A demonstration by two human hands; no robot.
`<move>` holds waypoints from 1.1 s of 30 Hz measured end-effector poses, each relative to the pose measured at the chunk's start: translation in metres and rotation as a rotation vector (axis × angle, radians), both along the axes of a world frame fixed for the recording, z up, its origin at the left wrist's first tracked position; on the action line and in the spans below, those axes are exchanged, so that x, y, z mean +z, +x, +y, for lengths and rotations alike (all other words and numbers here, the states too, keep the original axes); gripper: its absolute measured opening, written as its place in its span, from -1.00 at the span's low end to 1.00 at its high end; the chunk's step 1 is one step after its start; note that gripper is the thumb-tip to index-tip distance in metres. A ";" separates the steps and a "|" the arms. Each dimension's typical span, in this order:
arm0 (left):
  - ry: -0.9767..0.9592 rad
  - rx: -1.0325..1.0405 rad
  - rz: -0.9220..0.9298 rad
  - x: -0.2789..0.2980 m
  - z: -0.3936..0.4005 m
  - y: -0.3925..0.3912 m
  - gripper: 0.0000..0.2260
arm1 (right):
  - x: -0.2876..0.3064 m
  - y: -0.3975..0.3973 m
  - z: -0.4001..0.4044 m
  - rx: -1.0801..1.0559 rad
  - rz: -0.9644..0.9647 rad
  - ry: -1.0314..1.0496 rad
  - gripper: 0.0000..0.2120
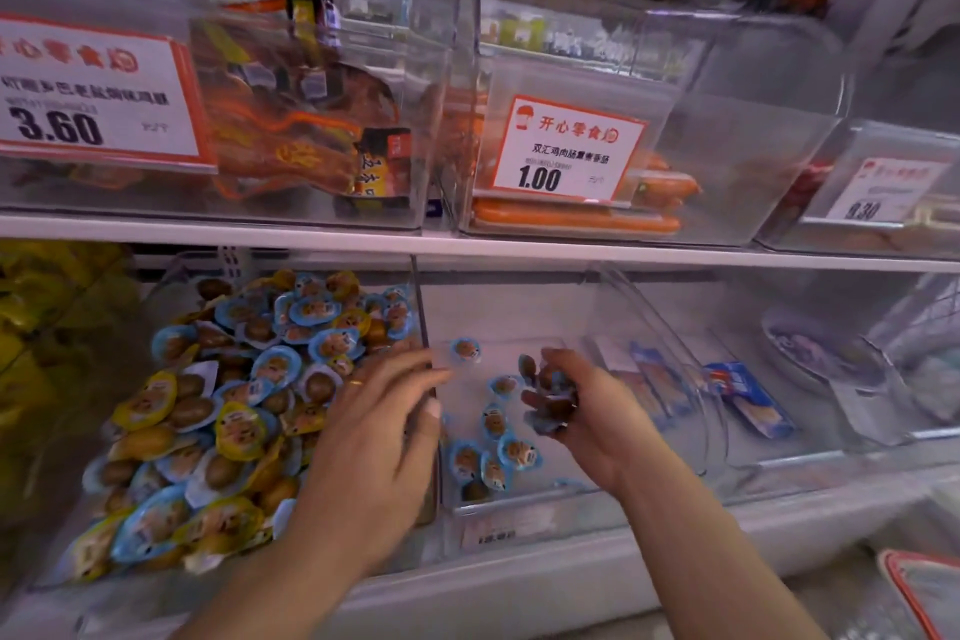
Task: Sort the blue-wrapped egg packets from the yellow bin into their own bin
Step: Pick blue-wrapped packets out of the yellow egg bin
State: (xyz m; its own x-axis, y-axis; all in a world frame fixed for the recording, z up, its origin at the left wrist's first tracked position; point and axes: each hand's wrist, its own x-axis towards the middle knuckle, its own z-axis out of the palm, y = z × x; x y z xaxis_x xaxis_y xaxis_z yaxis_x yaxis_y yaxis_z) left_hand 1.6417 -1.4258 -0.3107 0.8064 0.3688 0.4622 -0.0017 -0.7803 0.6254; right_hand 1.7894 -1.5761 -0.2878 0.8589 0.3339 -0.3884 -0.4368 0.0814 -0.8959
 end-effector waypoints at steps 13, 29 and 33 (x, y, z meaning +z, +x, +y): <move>0.443 0.127 0.417 -0.002 0.059 -0.026 -0.82 | 0.007 -0.023 0.016 -0.120 -0.667 -0.168 -0.77; 0.343 0.114 0.248 -0.003 0.069 -0.056 -0.70 | -0.002 -0.087 0.092 0.771 -1.670 -1.560 -0.44; 0.473 0.146 0.529 -0.014 0.071 -0.048 -0.50 | -0.004 -0.092 0.103 0.827 -1.679 -1.639 -0.47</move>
